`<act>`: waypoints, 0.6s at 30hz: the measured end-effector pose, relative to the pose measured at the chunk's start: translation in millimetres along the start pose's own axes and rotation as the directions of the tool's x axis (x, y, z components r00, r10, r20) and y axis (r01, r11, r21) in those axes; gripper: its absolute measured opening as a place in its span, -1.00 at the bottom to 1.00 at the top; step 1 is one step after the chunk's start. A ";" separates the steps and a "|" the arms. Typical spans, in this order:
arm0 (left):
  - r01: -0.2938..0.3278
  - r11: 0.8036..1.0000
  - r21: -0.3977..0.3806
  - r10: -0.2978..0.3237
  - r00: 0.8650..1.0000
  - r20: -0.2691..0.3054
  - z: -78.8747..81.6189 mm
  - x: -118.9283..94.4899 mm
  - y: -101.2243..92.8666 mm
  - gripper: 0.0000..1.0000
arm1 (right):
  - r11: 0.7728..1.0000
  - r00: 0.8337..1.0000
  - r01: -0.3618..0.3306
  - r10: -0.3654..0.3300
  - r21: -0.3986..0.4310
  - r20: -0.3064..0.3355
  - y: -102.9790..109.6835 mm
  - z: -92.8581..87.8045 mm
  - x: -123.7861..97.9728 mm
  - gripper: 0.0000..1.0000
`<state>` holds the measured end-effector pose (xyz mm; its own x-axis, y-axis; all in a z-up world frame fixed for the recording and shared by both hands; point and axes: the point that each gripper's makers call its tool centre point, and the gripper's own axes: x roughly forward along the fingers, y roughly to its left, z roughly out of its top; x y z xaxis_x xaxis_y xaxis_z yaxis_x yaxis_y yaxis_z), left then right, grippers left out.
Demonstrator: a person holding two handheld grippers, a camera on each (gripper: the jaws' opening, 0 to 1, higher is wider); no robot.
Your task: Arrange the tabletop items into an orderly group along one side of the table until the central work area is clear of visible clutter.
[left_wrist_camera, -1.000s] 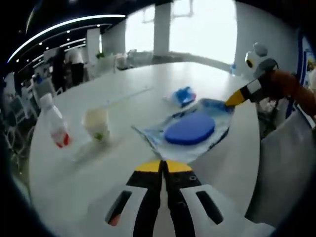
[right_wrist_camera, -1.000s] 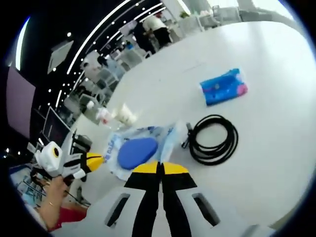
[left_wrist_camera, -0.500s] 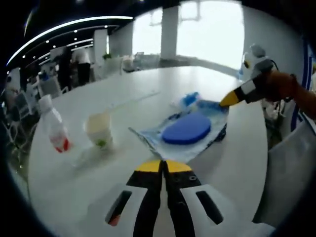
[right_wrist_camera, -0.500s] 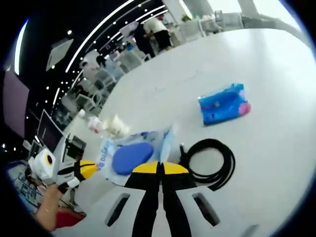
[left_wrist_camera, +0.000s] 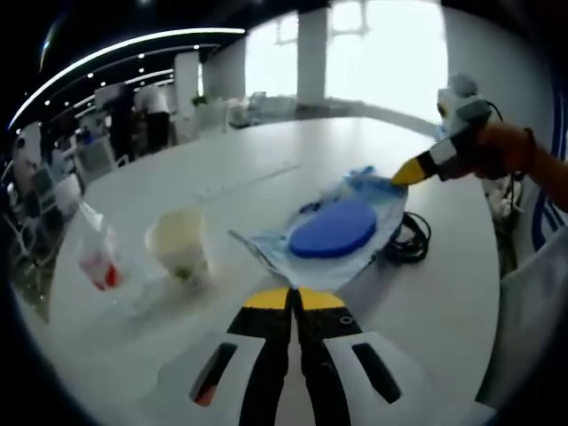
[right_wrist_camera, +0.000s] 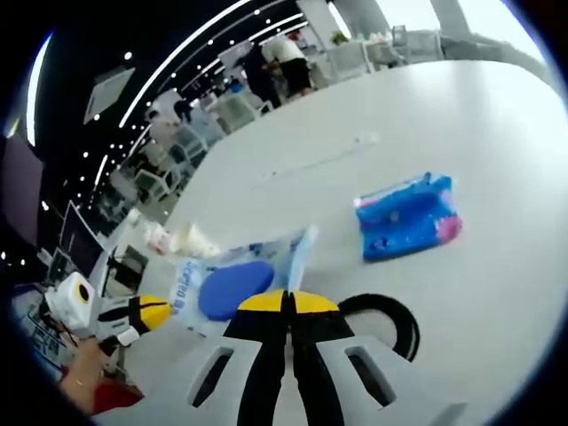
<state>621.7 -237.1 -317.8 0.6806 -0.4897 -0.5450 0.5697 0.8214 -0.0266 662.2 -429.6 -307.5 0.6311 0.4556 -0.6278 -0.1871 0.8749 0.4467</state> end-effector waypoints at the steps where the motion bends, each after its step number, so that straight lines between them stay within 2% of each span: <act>1: -0.005 1.000 -0.006 0.005 1.000 0.002 0.3 3.0 2.6 -1.00 | 1.000 1.000 -0.001 0.001 -0.003 -0.002 -0.9 1.6 2.4 -0.98; 5: -0.001 1.000 -0.026 0.001 1.000 0.001 1.4 11.8 8.0 -1.00 | 1.000 1.000 0.001 -0.001 -0.014 -0.008 -4.2 8.1 12.6 -0.98; 12: -0.033 0.999 -0.041 0.034 0.999 0.015 5.9 29.7 19.3 -1.00 | 0.999 1.000 0.022 -0.022 -0.035 -0.008 -14.5 12.6 34.6 -0.98; 15: -0.059 0.996 -0.066 0.061 0.998 0.027 7.5 36.1 26.2 -1.00 | 1.000 1.000 0.017 -0.017 -0.025 -0.001 -18.6 16.0 41.5 -0.98; 18: -0.076 0.996 -0.046 0.077 0.996 0.033 8.4 43.2 31.1 -1.00 | 1.000 1.000 0.006 -0.006 0.005 0.014 -19.5 19.8 47.3 -0.98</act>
<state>672.6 -235.2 -335.1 0.7376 -0.4343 -0.5171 0.4948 0.8687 -0.0238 710.6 -428.3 -333.3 0.6428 0.4476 -0.6217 -0.1796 0.8770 0.4457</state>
